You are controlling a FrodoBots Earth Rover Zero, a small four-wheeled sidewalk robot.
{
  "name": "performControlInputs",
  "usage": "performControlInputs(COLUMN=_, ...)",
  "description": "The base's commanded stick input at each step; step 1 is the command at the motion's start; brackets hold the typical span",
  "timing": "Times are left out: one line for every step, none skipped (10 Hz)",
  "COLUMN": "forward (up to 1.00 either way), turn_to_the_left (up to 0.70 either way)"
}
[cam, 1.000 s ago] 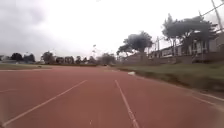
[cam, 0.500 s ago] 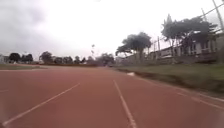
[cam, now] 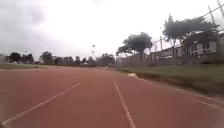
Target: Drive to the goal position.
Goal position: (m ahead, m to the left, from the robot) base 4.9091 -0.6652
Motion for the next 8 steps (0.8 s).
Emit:
performControlInputs(forward=0.70, turn_to_the_left=0.00)
performControlInputs(forward=0.70, turn_to_the_left=0.00)
performControlInputs(forward=0.70, turn_to_the_left=0.00)
performControlInputs(forward=0.70, turn_to_the_left=0.00)
performControlInputs(forward=0.70, turn_to_the_left=0.00)
performControlInputs(forward=0.70, turn_to_the_left=0.00)
performControlInputs(forward=0.70, turn_to_the_left=0.00)
performControlInputs(forward=0.70, turn_to_the_left=0.00)
